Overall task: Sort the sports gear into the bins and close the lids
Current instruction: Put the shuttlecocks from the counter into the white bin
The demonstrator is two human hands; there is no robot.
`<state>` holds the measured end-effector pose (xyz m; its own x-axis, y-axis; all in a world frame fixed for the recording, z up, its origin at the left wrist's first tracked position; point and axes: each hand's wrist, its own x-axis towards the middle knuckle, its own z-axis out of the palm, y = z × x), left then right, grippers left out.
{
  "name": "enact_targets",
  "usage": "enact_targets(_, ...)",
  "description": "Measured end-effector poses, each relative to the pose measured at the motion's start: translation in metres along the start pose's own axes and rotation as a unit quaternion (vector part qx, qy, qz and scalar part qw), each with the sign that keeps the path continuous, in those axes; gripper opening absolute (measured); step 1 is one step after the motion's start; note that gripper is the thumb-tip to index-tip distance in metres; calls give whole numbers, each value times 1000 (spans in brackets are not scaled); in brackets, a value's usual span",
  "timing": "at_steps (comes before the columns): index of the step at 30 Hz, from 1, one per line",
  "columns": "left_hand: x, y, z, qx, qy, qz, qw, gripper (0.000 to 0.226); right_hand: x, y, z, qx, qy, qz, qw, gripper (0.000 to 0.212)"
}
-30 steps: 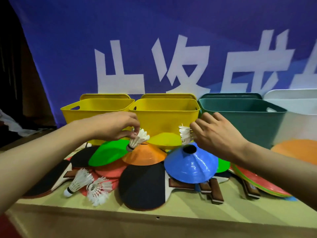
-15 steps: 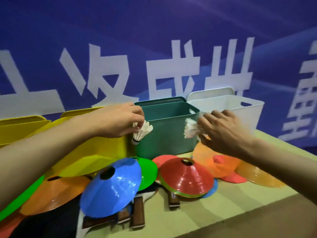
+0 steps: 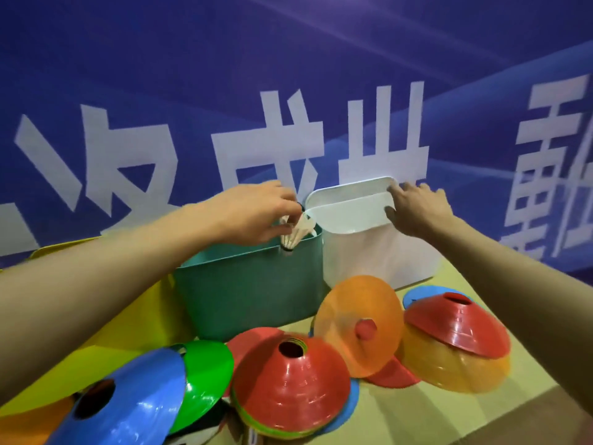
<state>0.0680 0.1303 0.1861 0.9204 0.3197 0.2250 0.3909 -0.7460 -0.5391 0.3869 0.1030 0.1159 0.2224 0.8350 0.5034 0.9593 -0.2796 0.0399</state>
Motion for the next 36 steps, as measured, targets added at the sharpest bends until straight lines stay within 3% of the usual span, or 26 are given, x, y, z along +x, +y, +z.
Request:
enact_targets(3, 50, -4, 5, 60, 63, 14, 996, 15, -36, 18, 14, -24, 34, -45, 998, 39)
enact_targets(6, 113, 3, 14, 61, 74, -22, 995, 19, -66, 36, 17, -28, 18, -79, 996, 38)
enact_targets(10, 162, 13, 29, 29, -38, -83, 995, 40, -75, 40, 5, -43, 3, -104, 994, 35)
enact_targets(13, 145, 20, 27, 17, -70, -89, 993, 47, -75, 30, -6, -87, 24, -128, 988, 33)
enact_targets(17, 53, 35, 9, 31, -82, -48, 995, 43, -86, -14, -23, -69, 36, -175, 981, 30)
enact_targets(20, -52, 33, -4, 34, -106, -69, 991, 39, -107, -74, -38, -16, 45, -235, 971, 26)
enact_targets(28, -331, 5, -44, 7, -218, -243, 945, 37, -178, -268, -64, 68, 74, -406, 908, 36)
enact_targets(33, -461, 5, -66, -15, -253, -352, 901, 49, -208, -384, -80, 113, 77, -494, 859, 33)
enact_targets(36, -529, 11, -69, -22, -268, -391, 880, 40, -231, -449, -92, 137, 82, -538, 827, 34)
